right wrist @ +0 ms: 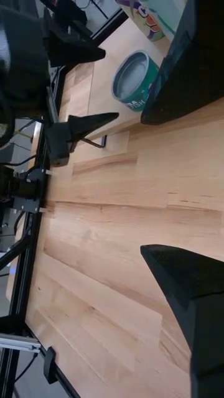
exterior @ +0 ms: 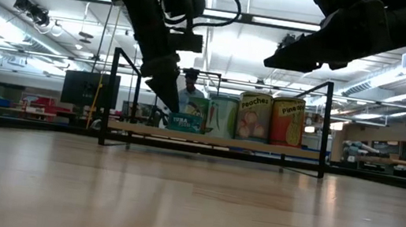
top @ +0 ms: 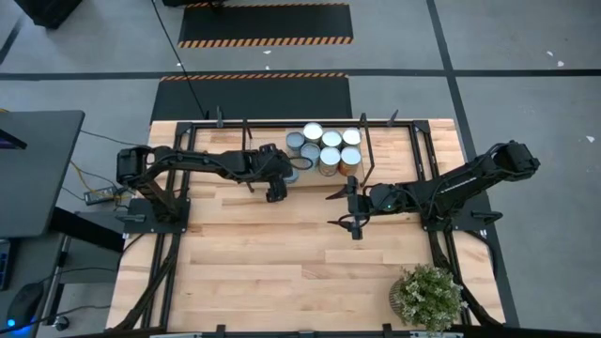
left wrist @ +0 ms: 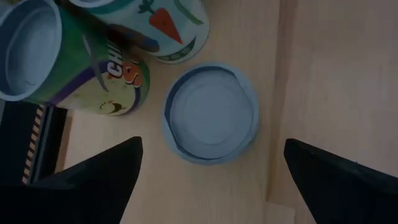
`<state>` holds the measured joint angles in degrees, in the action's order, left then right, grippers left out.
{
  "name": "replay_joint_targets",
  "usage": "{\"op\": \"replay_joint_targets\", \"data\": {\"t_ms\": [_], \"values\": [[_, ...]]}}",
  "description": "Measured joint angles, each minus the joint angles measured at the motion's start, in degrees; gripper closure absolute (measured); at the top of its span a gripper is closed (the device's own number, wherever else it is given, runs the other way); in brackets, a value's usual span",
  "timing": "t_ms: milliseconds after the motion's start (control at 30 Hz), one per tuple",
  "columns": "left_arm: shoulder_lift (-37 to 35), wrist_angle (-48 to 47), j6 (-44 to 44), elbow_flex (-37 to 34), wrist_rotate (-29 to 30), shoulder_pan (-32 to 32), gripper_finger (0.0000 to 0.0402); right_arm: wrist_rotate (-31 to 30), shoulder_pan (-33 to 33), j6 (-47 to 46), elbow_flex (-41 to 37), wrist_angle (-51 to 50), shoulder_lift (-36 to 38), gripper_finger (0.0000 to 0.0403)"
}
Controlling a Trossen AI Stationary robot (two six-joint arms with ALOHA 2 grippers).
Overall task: Pick and place cans onto a shelf
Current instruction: Put the canned tuna fish on the shelf, then adjust the canned corn on the shelf
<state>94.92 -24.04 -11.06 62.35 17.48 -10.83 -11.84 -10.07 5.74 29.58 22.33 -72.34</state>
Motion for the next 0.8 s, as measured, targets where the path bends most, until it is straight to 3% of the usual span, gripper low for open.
{"op": "replay_joint_targets", "data": {"t_ms": [400, 600, 800], "values": [[3.8, 5.7, -2.9, 0.0, 10.4, 0.0, 0.0003, 0.0, 0.0, 0.0, 0.0, 0.5, 0.0, 0.0065], [3.9, 9.4, -3.7, 0.0, 11.3, -0.7, 0.0003, 0.0, 0.0, 0.2, 0.0, 0.5, 0.0, 0.0065], [2.2, 6.1, -3.0, 0.9, 12.1, 0.7, 0.0003, 0.0, 0.0, 0.4, 0.0, 0.5, 0.0, 0.0065]]}}
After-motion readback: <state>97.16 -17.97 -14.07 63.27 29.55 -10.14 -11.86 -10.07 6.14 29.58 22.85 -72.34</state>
